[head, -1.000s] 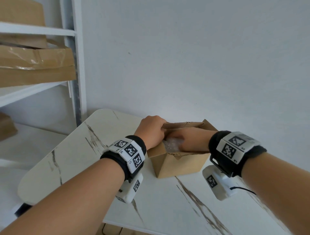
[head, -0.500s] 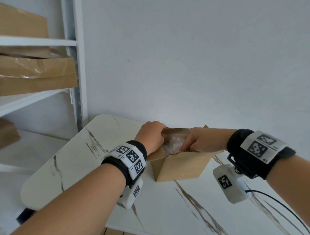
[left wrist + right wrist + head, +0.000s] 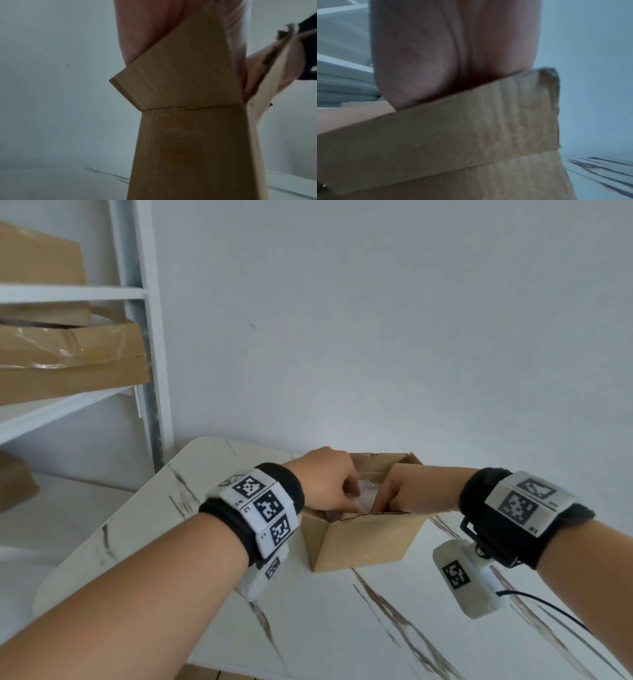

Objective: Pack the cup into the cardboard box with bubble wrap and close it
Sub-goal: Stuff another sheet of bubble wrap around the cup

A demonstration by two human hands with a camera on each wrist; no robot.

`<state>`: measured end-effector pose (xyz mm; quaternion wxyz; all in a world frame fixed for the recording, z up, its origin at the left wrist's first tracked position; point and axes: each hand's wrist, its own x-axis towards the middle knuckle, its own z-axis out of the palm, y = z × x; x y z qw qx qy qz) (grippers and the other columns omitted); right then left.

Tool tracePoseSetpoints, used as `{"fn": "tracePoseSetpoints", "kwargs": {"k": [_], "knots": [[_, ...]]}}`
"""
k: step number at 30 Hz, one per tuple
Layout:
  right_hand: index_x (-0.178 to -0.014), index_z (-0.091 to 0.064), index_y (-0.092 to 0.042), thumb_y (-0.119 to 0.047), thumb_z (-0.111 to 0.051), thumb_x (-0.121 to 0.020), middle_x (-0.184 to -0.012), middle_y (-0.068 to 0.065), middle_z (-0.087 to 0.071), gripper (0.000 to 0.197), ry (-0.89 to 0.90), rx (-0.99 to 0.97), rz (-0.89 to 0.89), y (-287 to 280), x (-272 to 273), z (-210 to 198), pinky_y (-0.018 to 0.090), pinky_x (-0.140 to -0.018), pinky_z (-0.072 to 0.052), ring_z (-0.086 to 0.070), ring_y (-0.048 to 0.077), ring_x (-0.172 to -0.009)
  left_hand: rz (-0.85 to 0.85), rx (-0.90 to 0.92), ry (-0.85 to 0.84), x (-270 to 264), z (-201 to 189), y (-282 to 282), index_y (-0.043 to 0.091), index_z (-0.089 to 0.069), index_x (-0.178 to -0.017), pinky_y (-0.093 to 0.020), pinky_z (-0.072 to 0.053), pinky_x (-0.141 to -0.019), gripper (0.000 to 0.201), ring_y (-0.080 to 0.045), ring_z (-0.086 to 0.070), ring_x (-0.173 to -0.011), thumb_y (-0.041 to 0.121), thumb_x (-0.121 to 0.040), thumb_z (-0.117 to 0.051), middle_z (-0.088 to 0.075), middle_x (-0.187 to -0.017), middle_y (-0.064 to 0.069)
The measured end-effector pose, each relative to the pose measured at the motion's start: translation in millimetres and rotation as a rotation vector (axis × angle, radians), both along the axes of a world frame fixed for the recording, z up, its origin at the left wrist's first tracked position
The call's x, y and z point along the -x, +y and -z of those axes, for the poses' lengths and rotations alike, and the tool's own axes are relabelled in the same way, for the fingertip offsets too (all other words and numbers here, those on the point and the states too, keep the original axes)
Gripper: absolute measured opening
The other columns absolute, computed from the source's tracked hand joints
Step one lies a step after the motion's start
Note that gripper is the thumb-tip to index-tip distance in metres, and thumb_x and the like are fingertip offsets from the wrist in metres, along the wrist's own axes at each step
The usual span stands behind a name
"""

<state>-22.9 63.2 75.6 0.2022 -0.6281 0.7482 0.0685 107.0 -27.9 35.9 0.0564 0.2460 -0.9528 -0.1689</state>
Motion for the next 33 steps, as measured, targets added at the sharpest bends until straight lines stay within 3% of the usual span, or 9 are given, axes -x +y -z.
{"fn": "tracePoseSetpoints", "kwargs": {"k": [3, 7, 12, 14, 17, 20, 23, 28, 33], "knots": [[-0.088, -0.079, -0.029, -0.008, -0.050, -0.087, -0.071, -0.022, -0.068, 0.036, 0.002, 0.070, 0.051, 4.2, 6.8, 3.4, 0.019, -0.068, -0.049, -0.054, 0.002, -0.069, -0.019, 0.086, -0.078, 5.6, 4.1, 5.0, 0.016, -0.063, -0.121, -0.024, -0.046, -0.081, 0.038, -0.021, -0.061, -0.106, 0.024, -0.084, -0.067, -0.066, -0.118, -0.003], [-0.110, -0.071, -0.012, -0.017, -0.053, -0.089, -0.112, 0.009, -0.070, 0.027, 0.129, -0.029, 0.054, -0.1, 10.7, 9.6, 0.028, -0.078, -0.045, -0.054, 0.015, -0.086, -0.069, 0.082, -0.109, 12.5, 10.7, 9.7, 0.012, -0.053, -0.125, -0.031, -0.050, -0.085, 0.042, -0.026, -0.059, -0.107, 0.007, -0.084, -0.061, -0.061, -0.121, -0.009], [-0.117, -0.065, -0.006, -0.017, -0.051, -0.092, -0.122, 0.016, -0.064, 0.031, 0.189, -0.100, 0.019, -9.9, 9.2, 10.2, 0.031, -0.081, -0.041, -0.049, 0.020, -0.089, -0.083, -0.125, -0.120, 9.4, -5.3, -2.1, 0.017, -0.055, -0.133, -0.034, -0.047, -0.101, 0.061, -0.015, -0.058, -0.114, 0.043, -0.080, -0.069, -0.061, -0.128, 0.004], [-0.113, -0.067, -0.008, -0.019, -0.054, -0.091, -0.118, 0.013, -0.066, 0.028, 0.193, -0.068, -0.001, -10.7, 10.2, 8.8, 0.030, -0.080, -0.043, -0.050, 0.018, -0.088, -0.109, -0.111, -0.129, 13.7, -3.8, -1.3, 0.014, -0.062, -0.124, -0.036, -0.051, -0.095, 0.053, -0.017, -0.063, -0.107, 0.045, -0.081, -0.069, -0.067, -0.121, 0.001], [-0.093, -0.072, -0.016, -0.017, -0.058, -0.086, -0.093, -0.003, -0.069, 0.016, 0.204, 0.135, -0.087, -12.3, 13.3, 14.8, 0.022, -0.072, -0.043, -0.054, 0.014, -0.082, -0.110, -0.012, -0.193, 22.6, 2.6, 3.6, 0.006, -0.069, -0.105, -0.028, -0.056, -0.066, 0.027, -0.023, -0.068, -0.086, 0.024, -0.085, -0.068, -0.072, -0.100, -0.009], [-0.074, -0.060, -0.023, -0.023, -0.057, -0.083, -0.076, -0.012, -0.055, 0.010, 0.312, 0.247, -0.195, -18.9, 13.4, 22.8, 0.024, -0.075, -0.047, -0.055, 0.015, -0.081, -0.098, 0.084, -0.209, 26.9, 3.9, 5.9, 0.003, -0.068, -0.101, -0.029, -0.044, -0.066, 0.019, -0.027, -0.063, -0.082, 0.012, -0.091, -0.054, -0.064, -0.084, -0.008], [-0.097, -0.059, -0.021, -0.035, -0.057, -0.085, -0.092, -0.005, -0.054, 0.019, 0.399, 0.243, -0.252, -24.2, 15.3, 24.2, 0.027, -0.071, -0.045, -0.051, 0.015, -0.079, -0.086, 0.133, -0.207, 26.9, 6.6, 3.8, 0.006, -0.068, -0.105, -0.029, -0.045, -0.070, 0.022, -0.027, -0.066, -0.090, 0.007, -0.090, -0.052, -0.069, -0.095, -0.011], [-0.105, -0.066, -0.010, -0.020, -0.047, -0.094, -0.106, 0.008, -0.069, 0.025, 0.396, -0.023, -0.219, -30.2, 20.4, 28.6, 0.029, -0.076, -0.045, -0.061, 0.022, -0.089, -0.048, 0.161, -0.223, 32.3, 18.4, -6.1, 0.007, -0.071, -0.101, -0.027, -0.043, -0.064, 0.023, -0.024, -0.065, -0.078, 0.001, -0.084, -0.057, -0.072, -0.093, -0.010], [-0.109, -0.066, -0.008, -0.019, -0.046, -0.094, -0.107, 0.010, -0.069, 0.028, 0.380, -0.040, -0.171, -43.3, 22.3, 38.4, 0.034, -0.085, -0.050, -0.064, 0.026, -0.096, -0.029, 0.205, -0.299, 39.8, 15.2, -7.6, 0.009, -0.060, -0.074, -0.028, -0.037, -0.058, 0.020, -0.020, -0.052, -0.064, 0.002, -0.089, -0.050, -0.053, -0.065, -0.002]]}}
